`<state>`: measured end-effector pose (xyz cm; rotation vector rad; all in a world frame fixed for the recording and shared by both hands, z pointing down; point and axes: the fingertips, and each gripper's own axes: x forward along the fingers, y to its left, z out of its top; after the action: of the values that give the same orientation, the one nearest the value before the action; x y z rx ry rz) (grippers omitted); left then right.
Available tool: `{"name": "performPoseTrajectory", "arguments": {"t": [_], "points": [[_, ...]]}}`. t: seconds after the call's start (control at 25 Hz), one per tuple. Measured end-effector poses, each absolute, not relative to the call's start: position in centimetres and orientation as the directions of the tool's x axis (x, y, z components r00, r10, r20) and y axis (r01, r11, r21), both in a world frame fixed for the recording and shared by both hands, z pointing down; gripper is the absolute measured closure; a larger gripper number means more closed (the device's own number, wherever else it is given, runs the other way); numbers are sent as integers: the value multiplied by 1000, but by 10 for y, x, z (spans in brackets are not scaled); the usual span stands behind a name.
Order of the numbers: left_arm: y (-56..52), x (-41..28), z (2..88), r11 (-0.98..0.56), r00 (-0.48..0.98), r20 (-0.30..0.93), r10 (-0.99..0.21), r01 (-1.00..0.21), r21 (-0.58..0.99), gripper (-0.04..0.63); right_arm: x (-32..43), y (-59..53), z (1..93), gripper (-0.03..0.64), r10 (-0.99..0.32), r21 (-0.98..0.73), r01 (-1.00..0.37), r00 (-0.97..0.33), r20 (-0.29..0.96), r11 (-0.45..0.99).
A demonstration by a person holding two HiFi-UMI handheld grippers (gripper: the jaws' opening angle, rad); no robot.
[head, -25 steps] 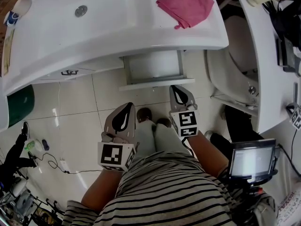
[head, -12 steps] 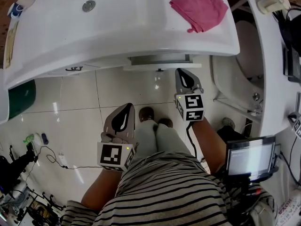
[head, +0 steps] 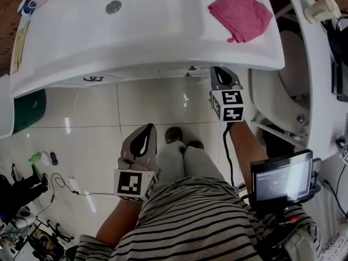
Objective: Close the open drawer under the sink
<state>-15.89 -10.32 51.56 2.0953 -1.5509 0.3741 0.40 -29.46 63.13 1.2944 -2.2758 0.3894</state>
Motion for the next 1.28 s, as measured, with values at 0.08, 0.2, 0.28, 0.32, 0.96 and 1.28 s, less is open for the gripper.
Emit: {"name": "performPoseTrajectory", "arguments": {"t": [0.08, 0.2, 0.28, 0.32, 0.96, 1.28], "points": [[-97, -165, 517, -213, 301, 498, -813, -950, 226, 581, 4, -294, 639, 617, -697, 11, -843, -437, 568, 537], [-91, -174, 512, -187, 274, 497, -823, -958, 218, 581, 0, -294, 634, 617, -693, 26, -839, -431, 578, 543], [-84, -178, 504, -174, 261, 492, -831, -961, 216, 581, -3, -284, 615, 617, -702, 17, -840, -442, 559, 542], [-80, -178, 497, -170, 258, 489, -833, -961, 217, 581, -3, -275, 602, 617, -703, 8, -838, -452, 549, 545], [51, -183, 298, -117, 166, 343, -924, -981, 158, 581, 20, -32, 323, 617, -702, -85, -776, -607, 373, 626], [188, -246, 272, -136, 172, 264, -949, -979, 149, 581, -25, 116, 273, 617, -776, -72, -821, -561, 286, 567]]}}
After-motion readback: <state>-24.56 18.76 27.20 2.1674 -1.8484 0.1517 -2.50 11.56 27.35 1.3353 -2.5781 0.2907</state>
